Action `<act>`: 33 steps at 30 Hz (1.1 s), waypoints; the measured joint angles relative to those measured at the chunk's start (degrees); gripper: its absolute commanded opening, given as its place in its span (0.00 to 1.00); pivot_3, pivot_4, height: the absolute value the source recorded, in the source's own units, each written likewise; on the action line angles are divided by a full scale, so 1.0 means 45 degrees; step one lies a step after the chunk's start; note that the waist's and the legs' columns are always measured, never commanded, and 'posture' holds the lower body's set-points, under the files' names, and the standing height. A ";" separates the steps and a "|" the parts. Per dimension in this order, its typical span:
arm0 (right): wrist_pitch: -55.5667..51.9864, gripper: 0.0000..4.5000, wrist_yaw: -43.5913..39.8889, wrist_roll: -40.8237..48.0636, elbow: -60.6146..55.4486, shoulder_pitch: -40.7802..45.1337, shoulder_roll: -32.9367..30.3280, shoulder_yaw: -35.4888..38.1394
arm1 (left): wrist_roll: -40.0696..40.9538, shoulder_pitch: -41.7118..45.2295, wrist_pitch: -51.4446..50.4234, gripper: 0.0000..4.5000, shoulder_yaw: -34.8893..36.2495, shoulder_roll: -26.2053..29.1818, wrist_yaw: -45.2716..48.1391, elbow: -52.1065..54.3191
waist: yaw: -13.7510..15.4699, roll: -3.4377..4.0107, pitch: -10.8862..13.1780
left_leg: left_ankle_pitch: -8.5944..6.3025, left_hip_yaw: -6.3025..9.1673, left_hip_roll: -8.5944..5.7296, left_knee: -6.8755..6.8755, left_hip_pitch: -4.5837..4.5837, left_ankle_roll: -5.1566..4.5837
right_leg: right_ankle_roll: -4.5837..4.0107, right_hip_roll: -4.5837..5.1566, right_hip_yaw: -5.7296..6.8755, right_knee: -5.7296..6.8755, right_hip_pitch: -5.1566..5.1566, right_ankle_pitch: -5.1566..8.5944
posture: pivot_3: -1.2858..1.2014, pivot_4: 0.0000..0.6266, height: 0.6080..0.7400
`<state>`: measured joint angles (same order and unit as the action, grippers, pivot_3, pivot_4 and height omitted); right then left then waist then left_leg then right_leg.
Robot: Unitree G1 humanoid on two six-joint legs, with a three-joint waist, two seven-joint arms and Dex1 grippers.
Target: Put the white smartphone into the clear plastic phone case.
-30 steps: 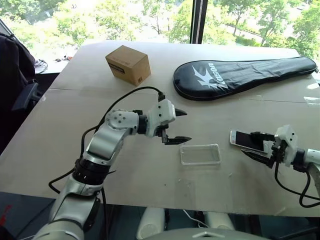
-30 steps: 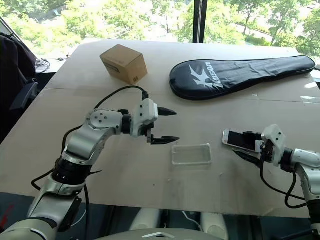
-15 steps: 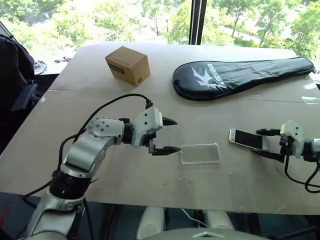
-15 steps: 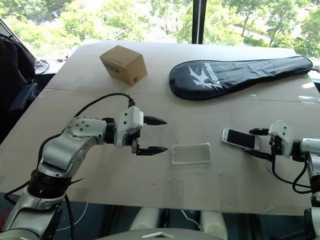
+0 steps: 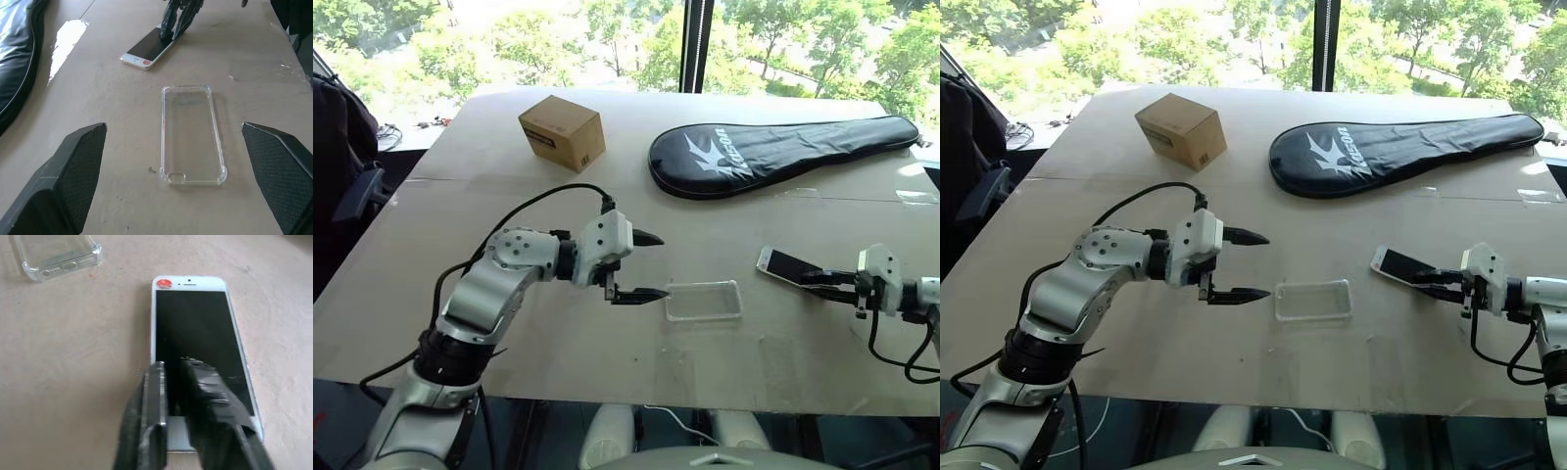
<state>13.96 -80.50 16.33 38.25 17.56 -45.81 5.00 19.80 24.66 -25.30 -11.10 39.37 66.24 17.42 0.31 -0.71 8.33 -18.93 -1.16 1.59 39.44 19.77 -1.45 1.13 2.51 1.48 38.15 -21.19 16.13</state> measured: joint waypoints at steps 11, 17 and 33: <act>-0.0935 0.39 0.0432 0.0045 -0.0471 0.0101 0.0156 -0.0024 | -0.0096 0.0059 0.0226 1.00 -0.0217 -0.0261 -0.0034 -0.0146 | -0.0215 -0.0008 -0.0002 | 0.0002 -0.0001 0.0001 -0.0026 0.0006 0.0004 | 0.0001 0.0014 0.0004 -0.0018 -0.0006 -0.0001 | 0.52 0.24 0.98; -0.1280 0.95 0.0571 -0.0133 0.0426 0.0683 0.0169 -0.0111 | -0.0009 0.0138 0.0028 1.00 -0.0175 -0.0199 -0.0093 -0.0072 | -0.0211 -0.0014 0.0001 | 0.0001 0.0001 0.0001 -0.0026 0.0008 0.0002 | 0.0001 0.0020 0.0008 -0.0020 -0.0008 -0.0001 | 0.52 0.24 0.98; -0.0062 0.65 0.0712 -0.0561 0.0847 0.0620 0.0207 -0.0332 | 0.0123 0.0562 -0.0414 1.00 -0.0156 -0.0350 -0.0389 -0.0038 | -0.0210 -0.0045 0.0014 | 0.0006 0.0009 -0.0002 -0.0040 0.0010 0.0011 | 0.0000 0.0033 0.0020 -0.0033 -0.0007 -0.0001 | 0.52 0.24 0.98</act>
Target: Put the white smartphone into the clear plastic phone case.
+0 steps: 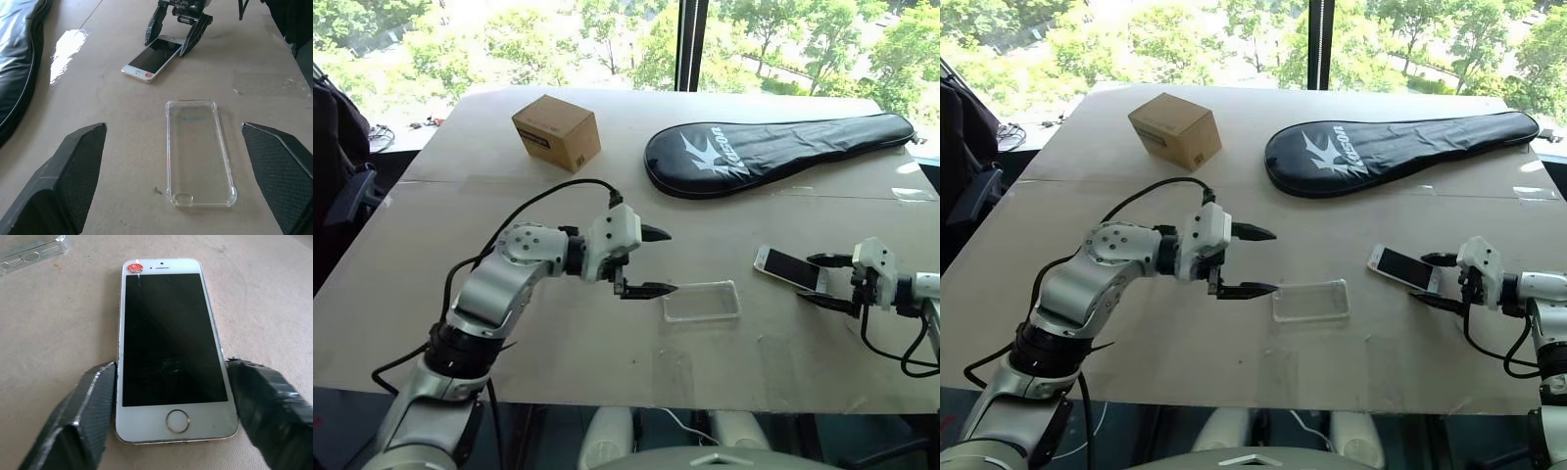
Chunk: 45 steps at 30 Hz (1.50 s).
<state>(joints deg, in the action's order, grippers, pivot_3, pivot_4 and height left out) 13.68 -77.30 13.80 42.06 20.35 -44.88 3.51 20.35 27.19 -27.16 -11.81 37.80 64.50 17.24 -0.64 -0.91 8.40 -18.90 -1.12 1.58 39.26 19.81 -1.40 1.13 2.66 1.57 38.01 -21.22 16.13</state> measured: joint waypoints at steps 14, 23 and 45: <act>-0.1867 0.65 0.0001 0.0541 -0.4411 -0.1240 0.0205 -0.0421 | 0.0284 0.0389 -0.0013 0.82 0.0007 -0.0439 0.0046 -0.0258 | -0.0062 0.0061 0.0051 | 0.0006 0.0002 0.0008 -0.0025 0.0105 0.0010 | 0.0000 -0.0008 0.0001 0.0009 -0.0121 0.0000 | 0.52 0.24 0.98; -0.5586 0.65 0.0678 0.1453 -1.1217 -0.1317 0.0123 -0.1616 | 0.0295 0.1134 0.0191 0.03 -0.0188 -0.1093 0.0273 -0.1423 | 0.0307 0.0168 0.0119 | 0.0006 0.0039 -0.0029 0.0033 0.0350 0.0009 | 0.0011 -0.0007 0.0051 0.0004 -0.0327 -0.0004 | 0.52 0.24 0.98; -0.5376 0.65 0.1194 -0.0814 -1.2219 -0.1384 -0.0589 -0.3478 | -0.0750 0.0777 0.0480 0.03 -0.2405 -0.1359 0.1272 -0.2602 | 0.0305 0.0166 0.0120 | 0.0009 0.0091 -0.0055 0.0104 0.0441 0.0010 | 0.0015 -0.0059 0.0095 0.0032 -0.0388 -0.0005 | 0.52 0.24 0.98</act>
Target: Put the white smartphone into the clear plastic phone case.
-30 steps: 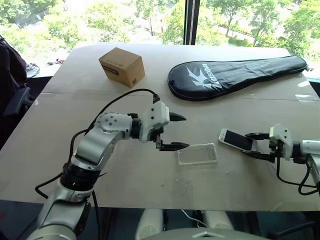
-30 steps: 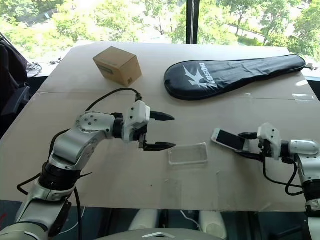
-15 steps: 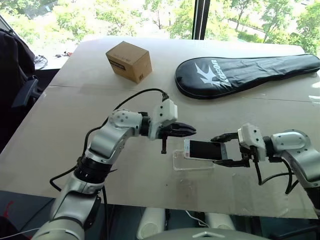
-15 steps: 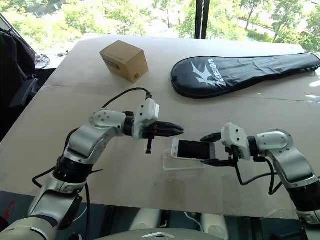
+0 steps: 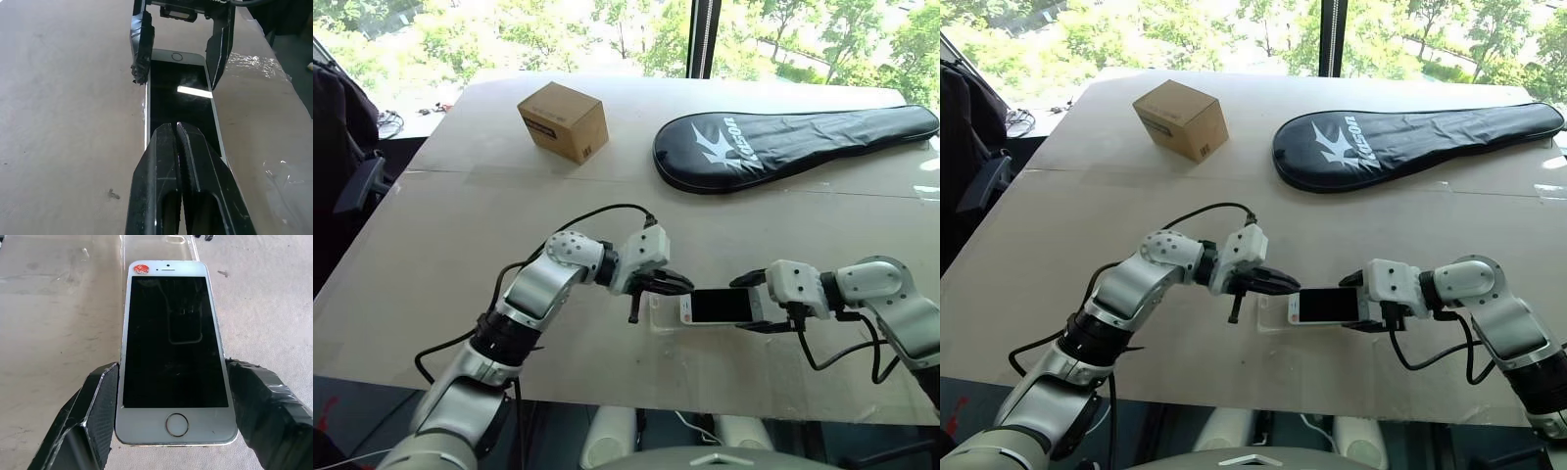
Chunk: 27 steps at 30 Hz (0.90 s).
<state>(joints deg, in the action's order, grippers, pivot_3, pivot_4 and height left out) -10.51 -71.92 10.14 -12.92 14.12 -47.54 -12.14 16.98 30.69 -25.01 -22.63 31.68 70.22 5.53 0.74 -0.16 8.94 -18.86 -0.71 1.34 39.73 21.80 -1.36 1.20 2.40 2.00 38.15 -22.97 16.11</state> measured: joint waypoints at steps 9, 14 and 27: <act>0.0170 0.65 -0.0166 -0.0296 0.0131 0.0342 0.0001 -0.0303 | -0.1202 -0.0339 0.1088 0.03 -0.0599 -0.0444 -0.0273 -0.1169 | 0.0014 0.0000 -0.0001 | -0.0002 0.0011 -0.0002 0.0093 0.0001 -0.0003 | 0.0000 -0.0003 -0.0007 0.0084 0.0007 0.0000 | 0.52 0.24 0.98; -0.0072 0.65 -0.0252 -0.0230 0.0080 0.0486 0.0140 -0.0443 | -0.1423 -0.0397 0.1341 0.03 -0.0560 -0.0669 -0.0546 -0.1424 | 0.0007 -0.0007 -0.0007 | -0.0001 0.0012 -0.0003 0.0131 -0.0056 -0.0005 | -0.0001 -0.0011 -0.0025 0.0159 0.0050 0.0001 | 0.52 0.24 0.98; -0.1807 0.98 -0.0312 0.1351 -0.0347 0.0529 -0.0295 0.0637 | -0.1481 -0.0923 0.1392 0.00 -0.0554 -0.0672 -0.0553 -0.0971 | 0.0038 -0.0006 -0.0009 | -0.0004 0.0008 -0.0004 0.0130 -0.0084 -0.0008 | -0.0002 -0.0003 -0.0043 0.0158 0.0076 0.0001 | 0.52 0.24 0.98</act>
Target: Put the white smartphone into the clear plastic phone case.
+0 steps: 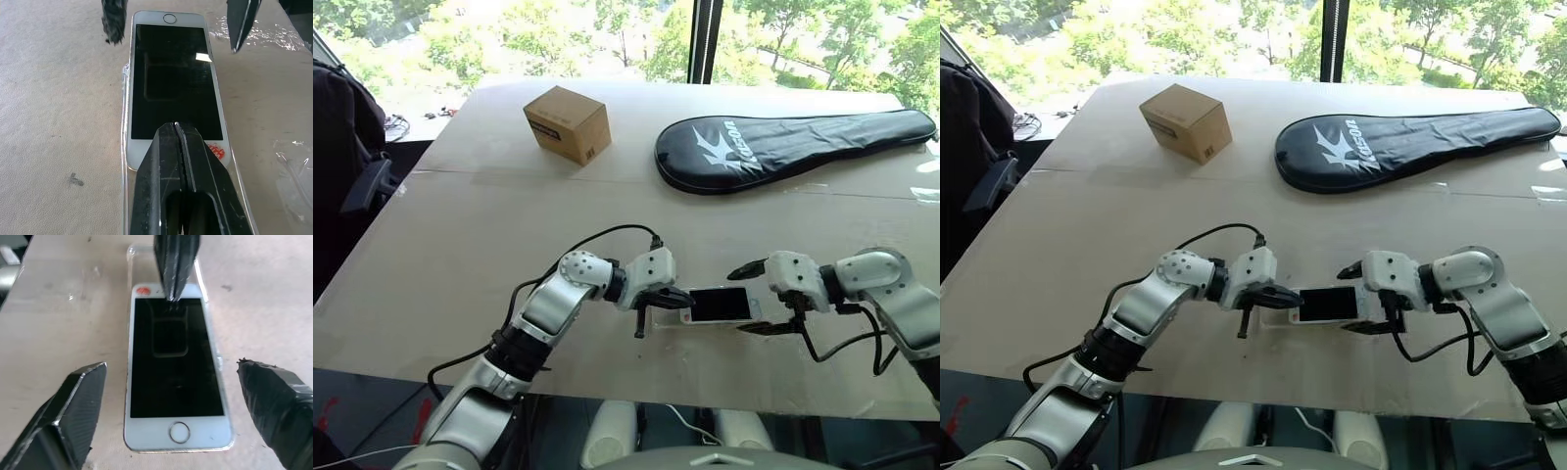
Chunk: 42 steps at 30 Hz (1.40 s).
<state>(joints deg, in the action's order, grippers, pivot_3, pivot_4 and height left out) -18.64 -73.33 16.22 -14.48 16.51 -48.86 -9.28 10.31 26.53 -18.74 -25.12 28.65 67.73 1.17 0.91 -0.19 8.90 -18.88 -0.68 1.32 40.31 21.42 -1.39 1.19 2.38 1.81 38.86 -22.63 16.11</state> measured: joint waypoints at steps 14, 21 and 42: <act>0.0365 0.10 -0.0477 0.0866 0.1137 -0.2169 -0.1332 0.1833 | 0.0121 -0.0006 0.0047 0.00 0.0295 -0.0291 -0.0146 -0.0142 | -0.0006 -0.0018 -0.0008 | -0.0009 -0.0003 -0.0003 0.0000 -0.0009 -0.0017 | 0.0001 0.0004 0.0000 0.0000 0.0015 0.0000 | 0.52 0.24 0.98; 0.0647 0.01 -0.0253 0.0723 0.1287 -0.2174 -0.1234 0.1824 | 0.1258 0.1463 -0.2096 0.00 0.1796 0.0808 -0.0138 0.0837 | -0.0062 -0.0022 0.0003 | 0.0001 0.0021 0.0006 0.0001 0.0028 0.0001 | 0.0000 -0.0023 0.0012 0.0002 -0.0021 0.0000 | 0.52 0.24 0.98; 0.0693 0.01 -0.0288 0.0618 0.1407 -0.2024 -0.1011 0.1672 | 0.0656 0.0788 -0.4311 0.00 -0.0318 0.2737 0.1154 0.1726 | 0.0047 -0.0004 0.0014 | 0.0000 0.0106 -0.0031 0.0012 0.0052 -0.0001 | 0.0002 -0.0030 -0.0013 -0.0005 -0.0033 0.0000 | 0.52 0.24 0.98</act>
<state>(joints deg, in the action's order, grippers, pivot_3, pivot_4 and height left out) -15.52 -74.62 19.00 -8.15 7.40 -53.41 -1.75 13.27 30.08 -38.14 -26.55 40.97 72.92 8.93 1.12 -0.21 8.96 -18.88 -0.20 1.18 40.37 21.66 -1.39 1.20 2.25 1.75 38.84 -22.77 16.11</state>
